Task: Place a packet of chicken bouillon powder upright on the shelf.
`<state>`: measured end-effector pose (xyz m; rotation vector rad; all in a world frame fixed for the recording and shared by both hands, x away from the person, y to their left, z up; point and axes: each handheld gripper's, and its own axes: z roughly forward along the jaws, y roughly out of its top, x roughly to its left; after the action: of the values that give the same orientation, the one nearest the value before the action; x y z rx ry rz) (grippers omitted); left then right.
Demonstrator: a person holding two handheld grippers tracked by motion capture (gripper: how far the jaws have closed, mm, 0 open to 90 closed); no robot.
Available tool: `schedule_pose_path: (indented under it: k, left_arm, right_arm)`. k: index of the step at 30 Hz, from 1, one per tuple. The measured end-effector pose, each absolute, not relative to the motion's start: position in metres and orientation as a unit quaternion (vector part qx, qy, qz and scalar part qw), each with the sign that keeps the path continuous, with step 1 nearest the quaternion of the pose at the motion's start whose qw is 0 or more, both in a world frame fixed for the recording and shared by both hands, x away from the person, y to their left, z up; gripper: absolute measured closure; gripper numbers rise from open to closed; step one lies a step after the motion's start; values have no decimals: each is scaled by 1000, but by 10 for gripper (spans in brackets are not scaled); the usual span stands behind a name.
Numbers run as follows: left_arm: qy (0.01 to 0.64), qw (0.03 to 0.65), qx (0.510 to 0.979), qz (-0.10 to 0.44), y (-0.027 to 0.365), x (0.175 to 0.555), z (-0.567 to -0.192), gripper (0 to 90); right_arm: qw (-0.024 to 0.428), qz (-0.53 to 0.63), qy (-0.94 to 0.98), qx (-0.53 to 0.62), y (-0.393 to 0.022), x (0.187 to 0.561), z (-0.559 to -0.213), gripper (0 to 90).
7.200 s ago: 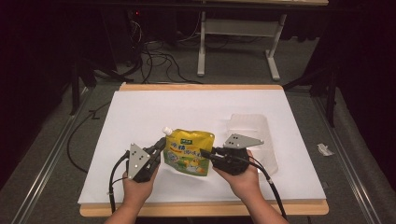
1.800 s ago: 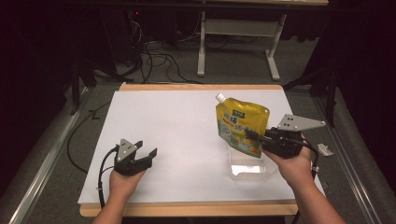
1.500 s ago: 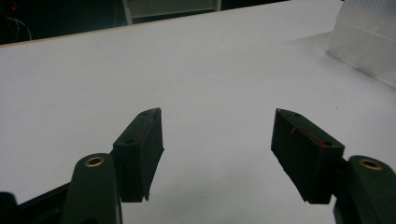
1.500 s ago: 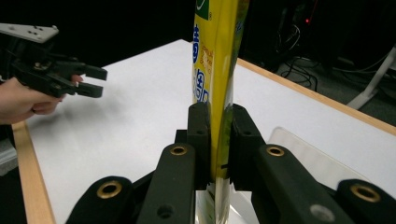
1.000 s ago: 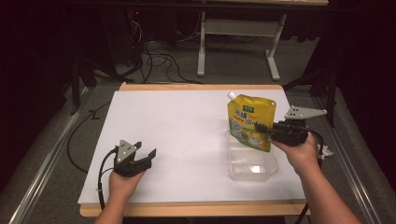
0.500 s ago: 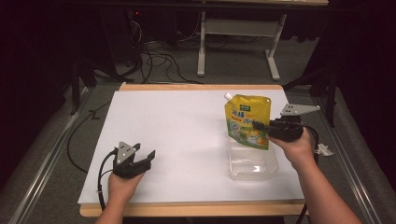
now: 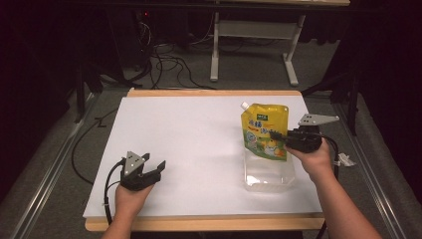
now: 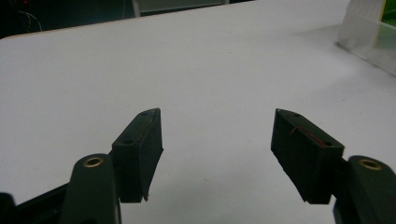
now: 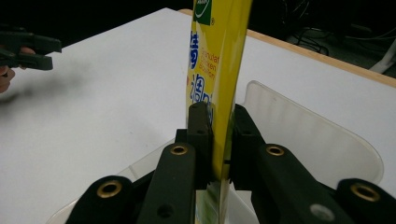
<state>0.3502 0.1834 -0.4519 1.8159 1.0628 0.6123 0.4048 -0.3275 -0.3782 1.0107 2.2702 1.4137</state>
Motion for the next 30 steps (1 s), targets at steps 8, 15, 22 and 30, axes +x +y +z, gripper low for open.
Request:
schedule_pose_path:
  k: [8, 15, 22, 30]
  left_arm:
    - [430, 457, 739, 246, 183, 350, -452, 344]
    - [428, 457, 740, 245, 182, 350, -453, 344]
    - [426, 457, 742, 243, 181, 350, -453, 344]
    - [424, 458, 744, 241, 181, 350, -453, 344]
  right_arm:
    - [149, 483, 786, 357, -327, 402, -380, 821]
    - [162, 479, 780, 369, -331, 394, -387, 813]
    - [173, 476, 778, 372, -330, 386, -394, 808]
    - [182, 471, 775, 380, -332, 379, -402, 797]
